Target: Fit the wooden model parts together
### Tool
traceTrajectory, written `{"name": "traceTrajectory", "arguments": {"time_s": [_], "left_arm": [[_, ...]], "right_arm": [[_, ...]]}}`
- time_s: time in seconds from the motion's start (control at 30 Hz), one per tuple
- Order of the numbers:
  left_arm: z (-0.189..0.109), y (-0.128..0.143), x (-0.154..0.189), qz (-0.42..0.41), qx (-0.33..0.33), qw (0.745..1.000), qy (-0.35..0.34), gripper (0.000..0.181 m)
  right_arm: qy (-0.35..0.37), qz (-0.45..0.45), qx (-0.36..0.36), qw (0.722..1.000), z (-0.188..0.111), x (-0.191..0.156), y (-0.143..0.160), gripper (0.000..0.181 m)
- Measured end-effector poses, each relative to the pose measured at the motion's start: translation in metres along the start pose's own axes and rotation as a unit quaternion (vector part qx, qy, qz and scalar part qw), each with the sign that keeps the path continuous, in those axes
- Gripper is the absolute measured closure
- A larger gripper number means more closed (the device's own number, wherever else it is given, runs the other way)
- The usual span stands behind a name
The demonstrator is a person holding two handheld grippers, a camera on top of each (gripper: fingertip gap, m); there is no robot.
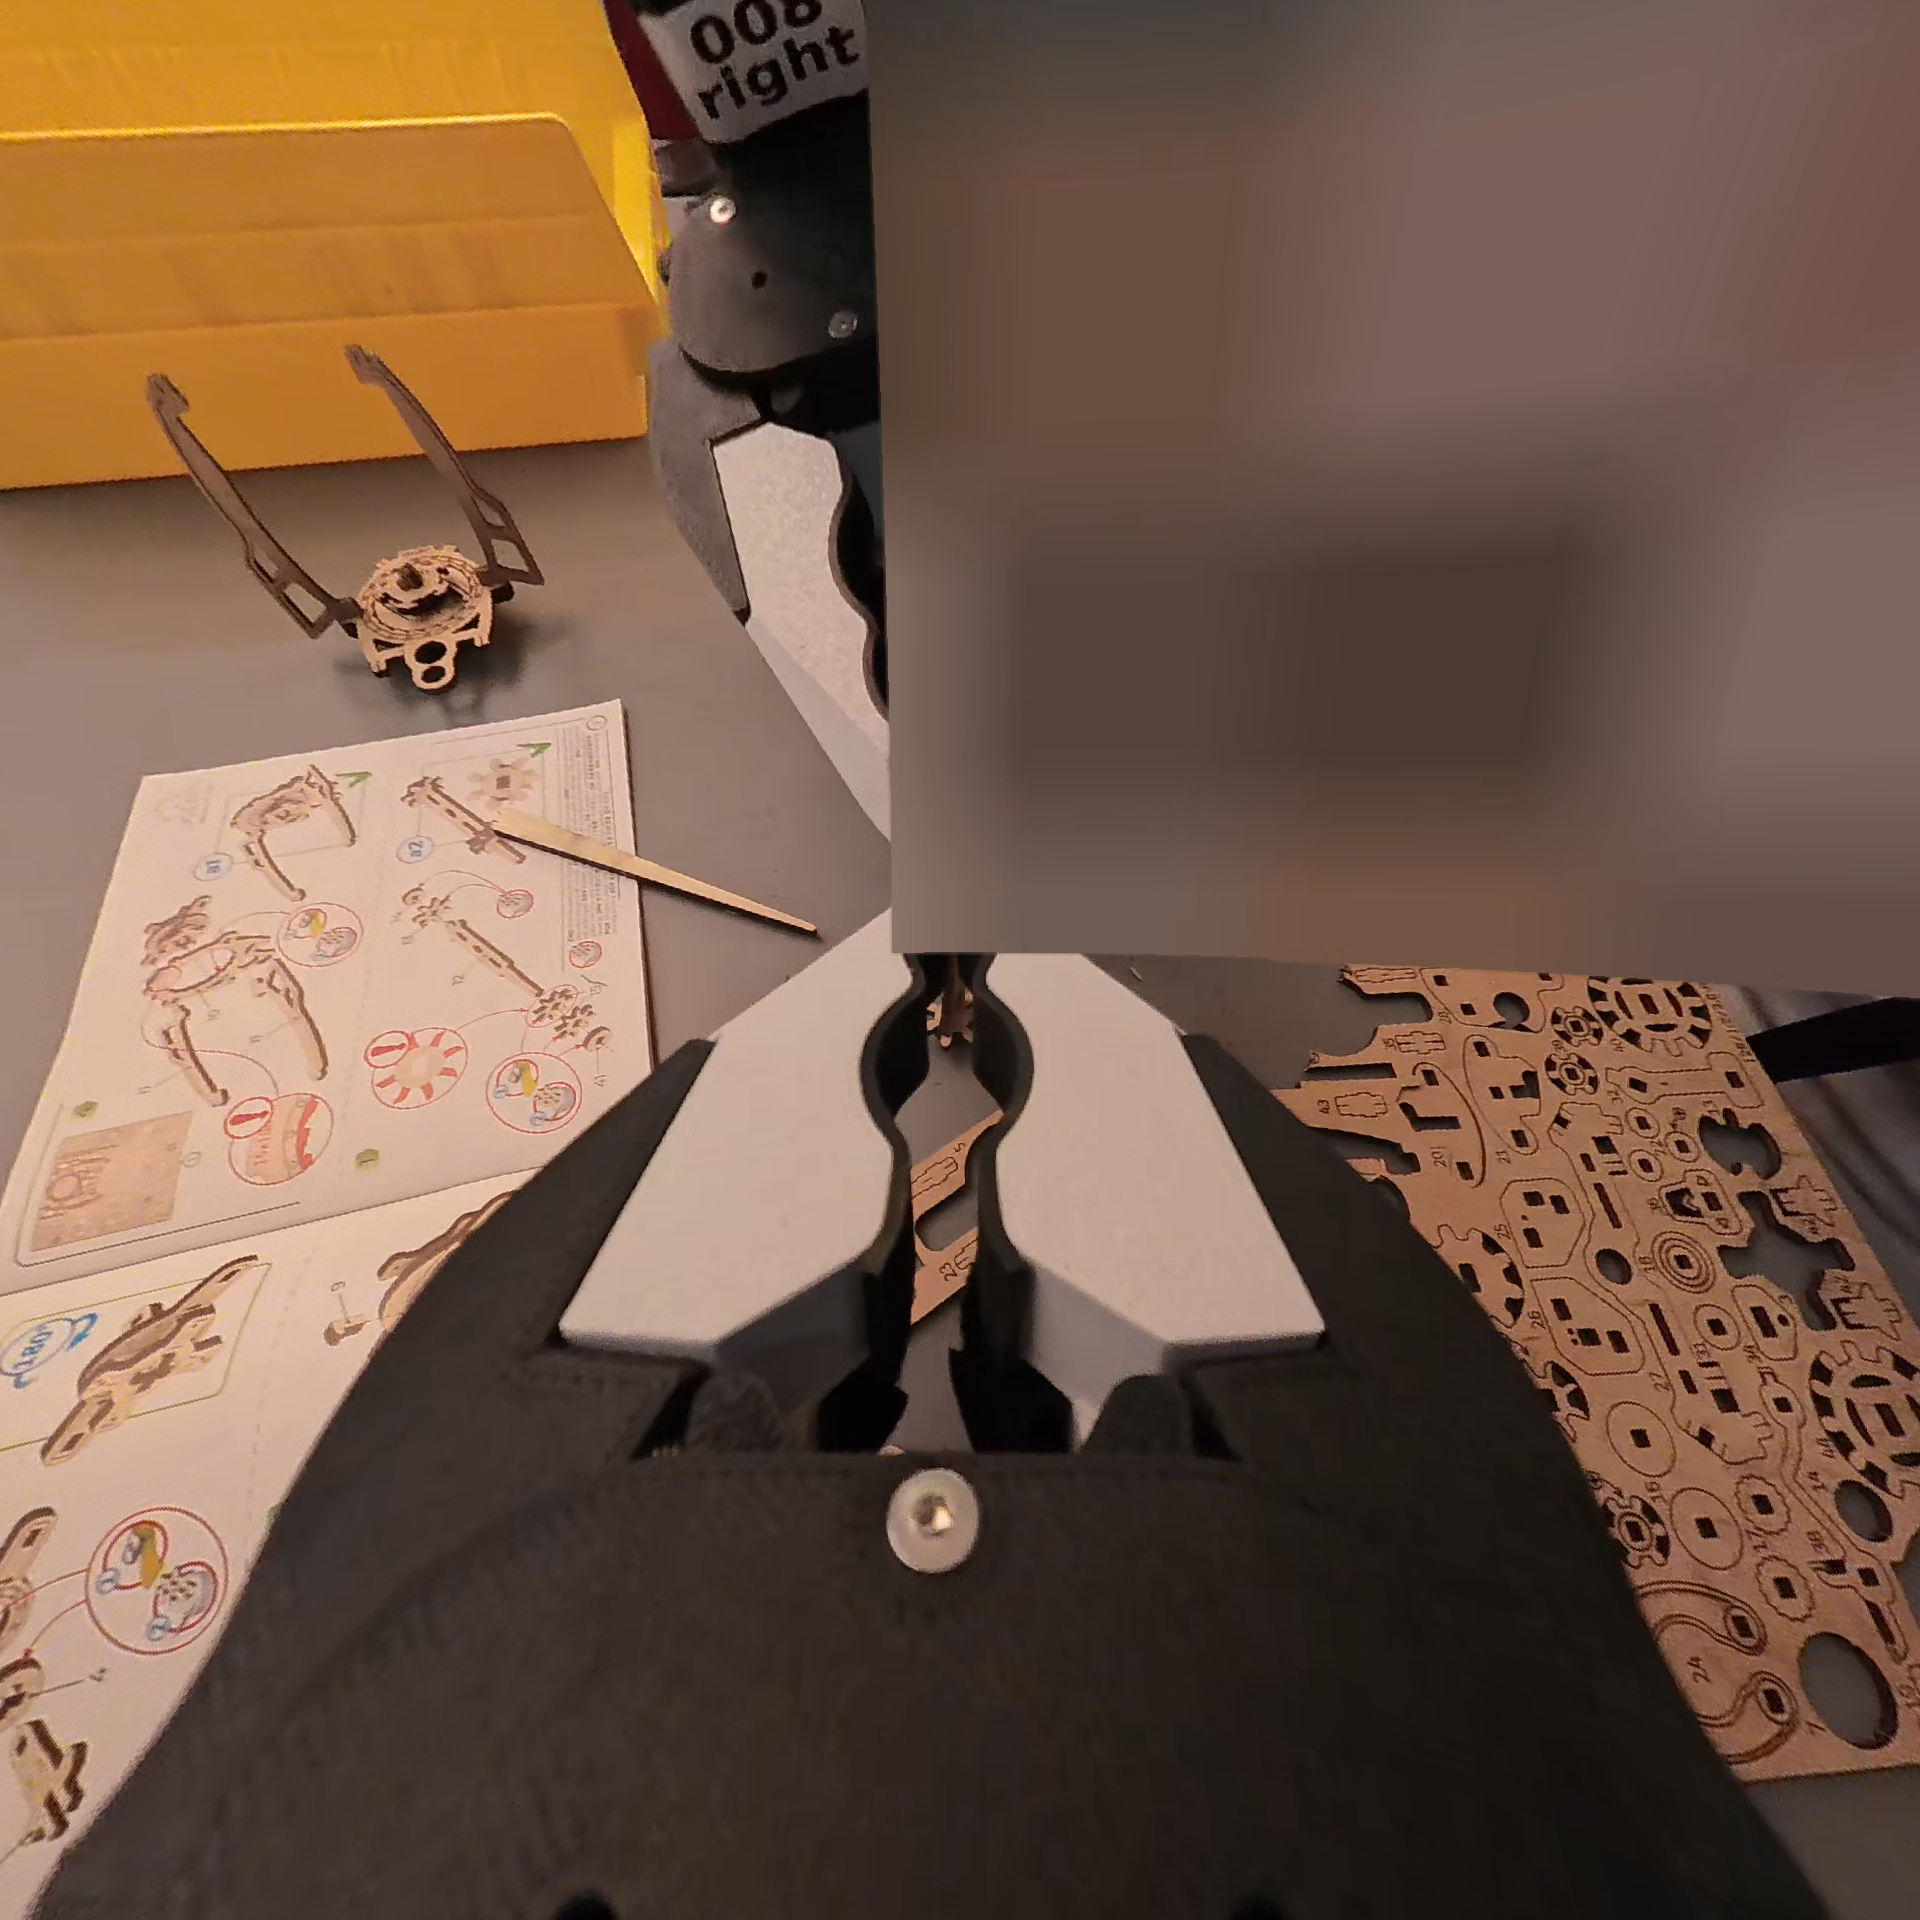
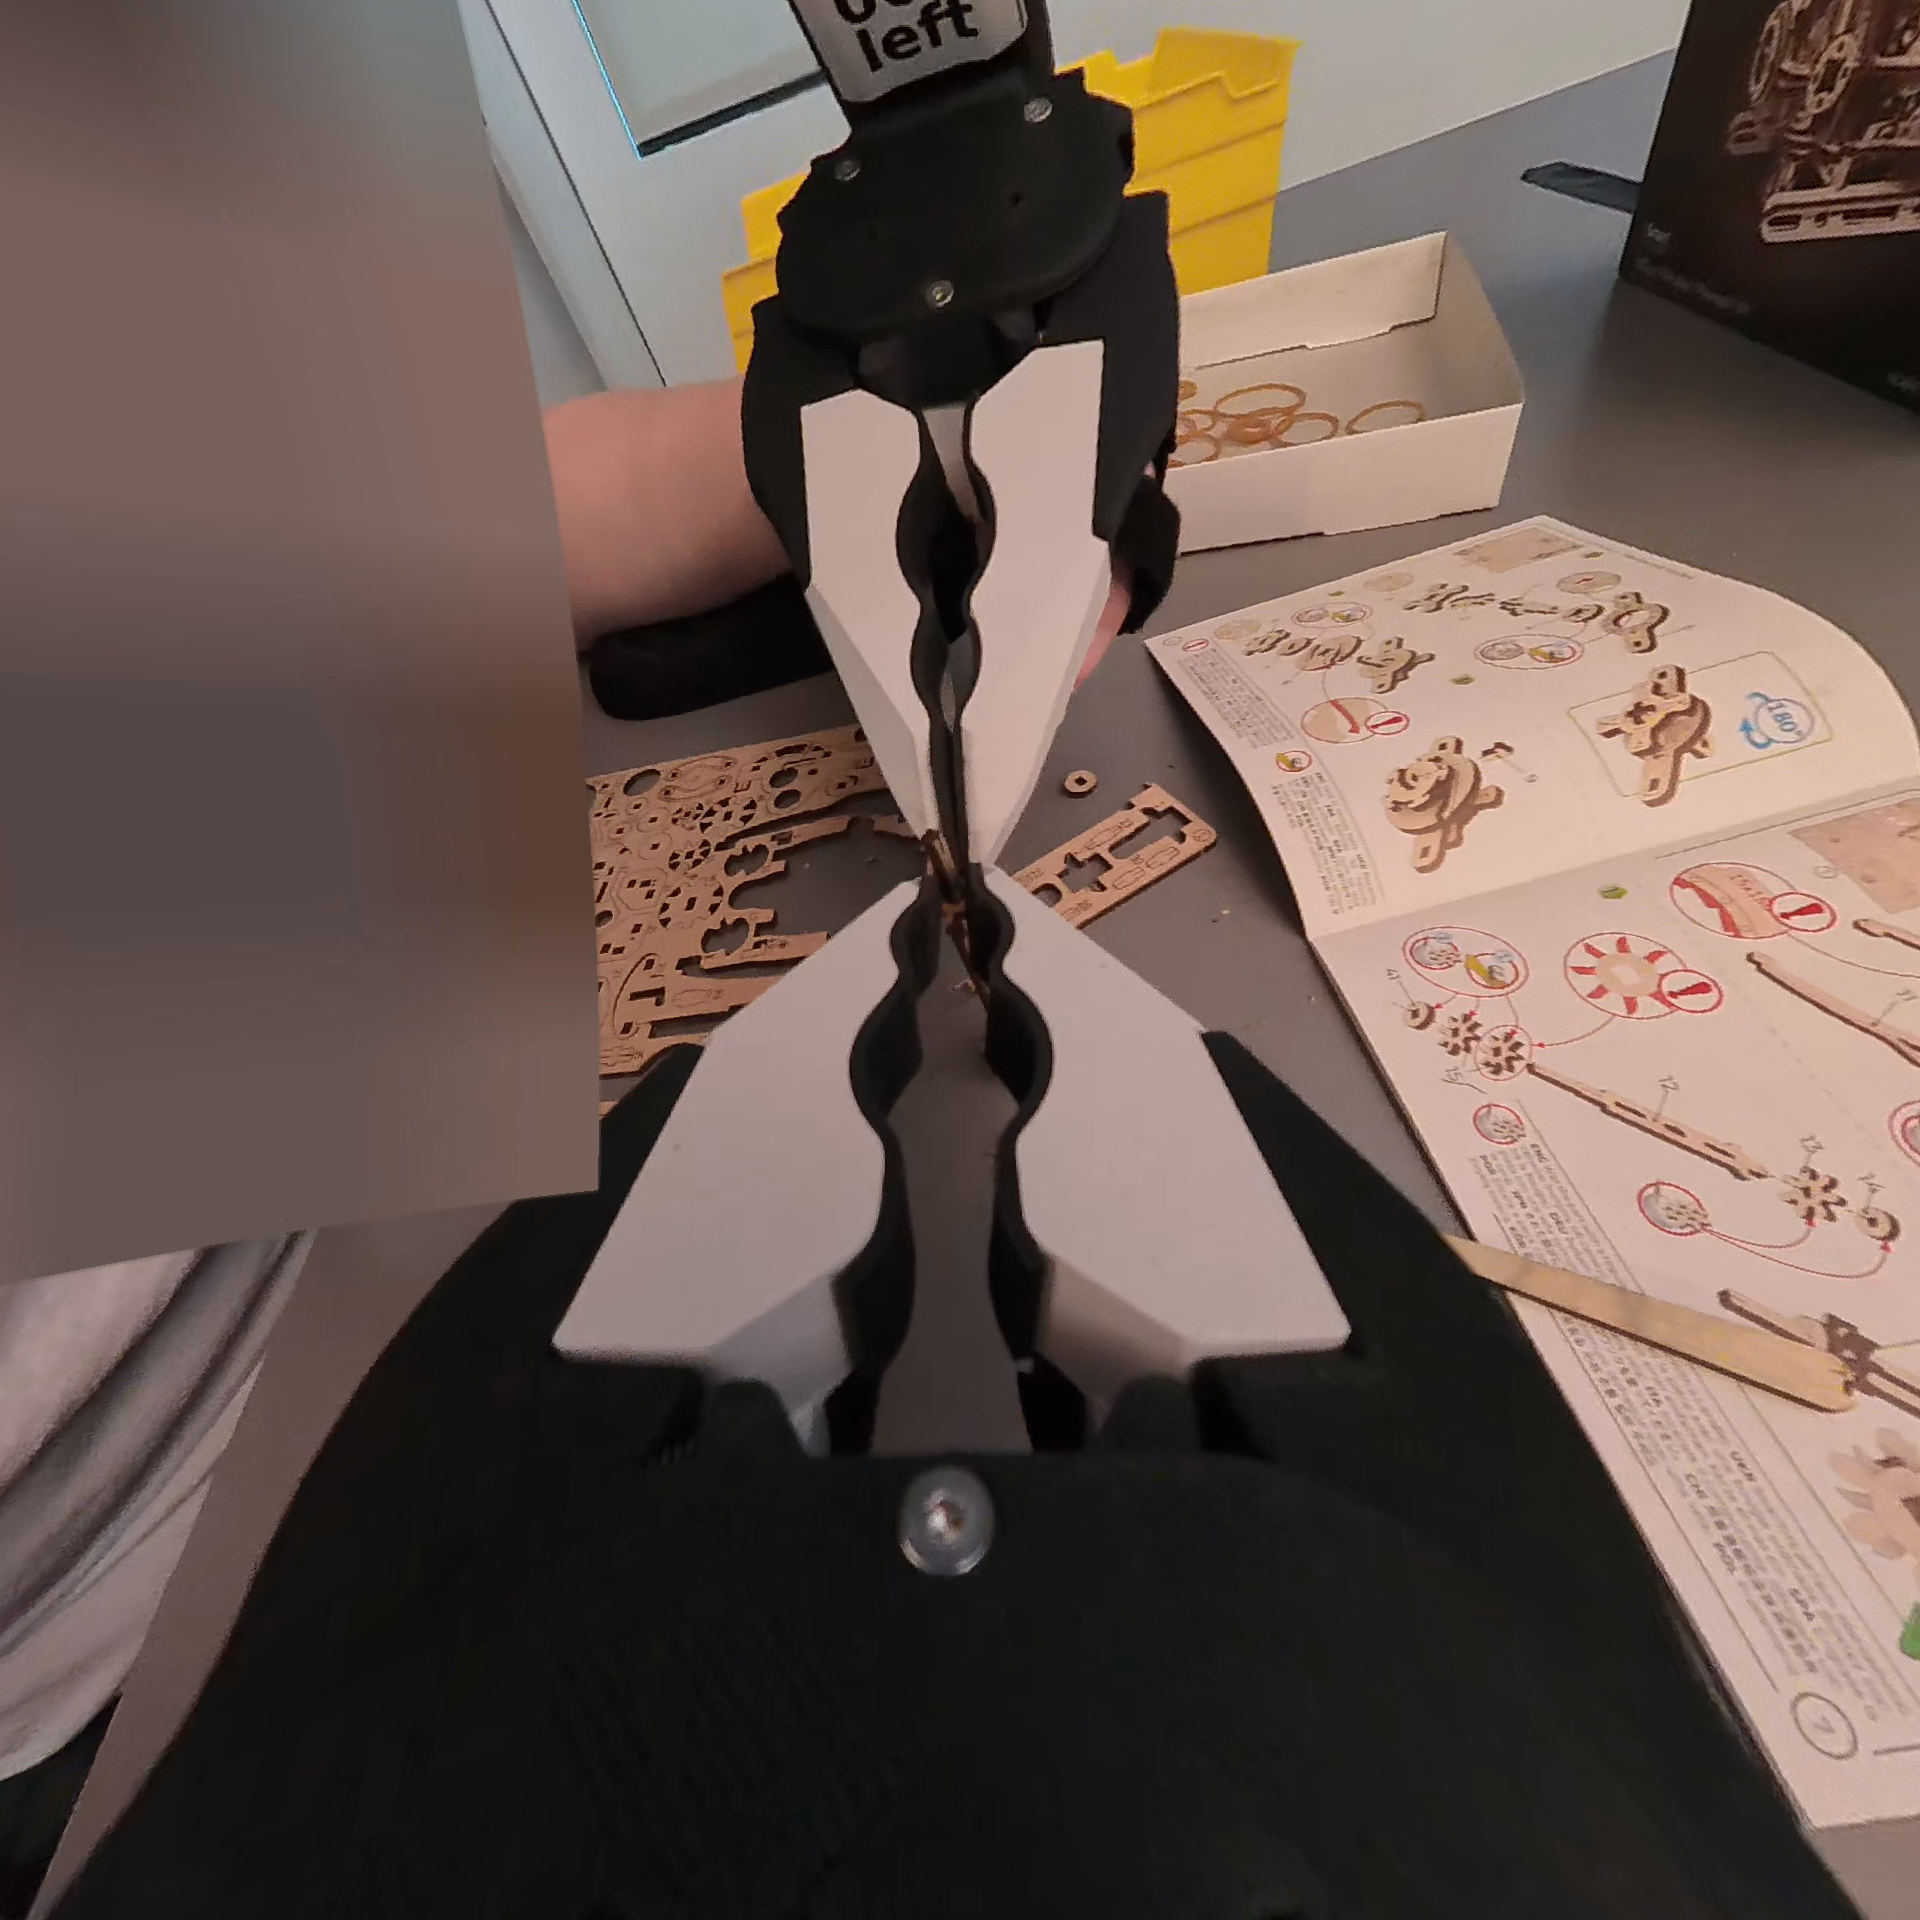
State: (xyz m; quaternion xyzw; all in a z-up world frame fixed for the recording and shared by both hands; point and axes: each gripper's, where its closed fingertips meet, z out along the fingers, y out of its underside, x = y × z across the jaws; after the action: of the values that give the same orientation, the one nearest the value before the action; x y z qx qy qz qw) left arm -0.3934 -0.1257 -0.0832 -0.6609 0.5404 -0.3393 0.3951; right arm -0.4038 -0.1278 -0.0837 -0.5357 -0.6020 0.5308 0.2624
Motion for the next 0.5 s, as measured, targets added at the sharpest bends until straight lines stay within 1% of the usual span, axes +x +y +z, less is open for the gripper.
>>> {"name": "traceTrajectory", "arguments": {"time_s": [0.5], "left_arm": [[0.0014, 0.0003, 0.0001, 0.011, -0.009, 1.000, -0.014, 0.181]], "right_arm": [[0.006, -0.013, -0.011, 1.000, -0.0008, -0.0003, 0.0015, 0.176]]}}
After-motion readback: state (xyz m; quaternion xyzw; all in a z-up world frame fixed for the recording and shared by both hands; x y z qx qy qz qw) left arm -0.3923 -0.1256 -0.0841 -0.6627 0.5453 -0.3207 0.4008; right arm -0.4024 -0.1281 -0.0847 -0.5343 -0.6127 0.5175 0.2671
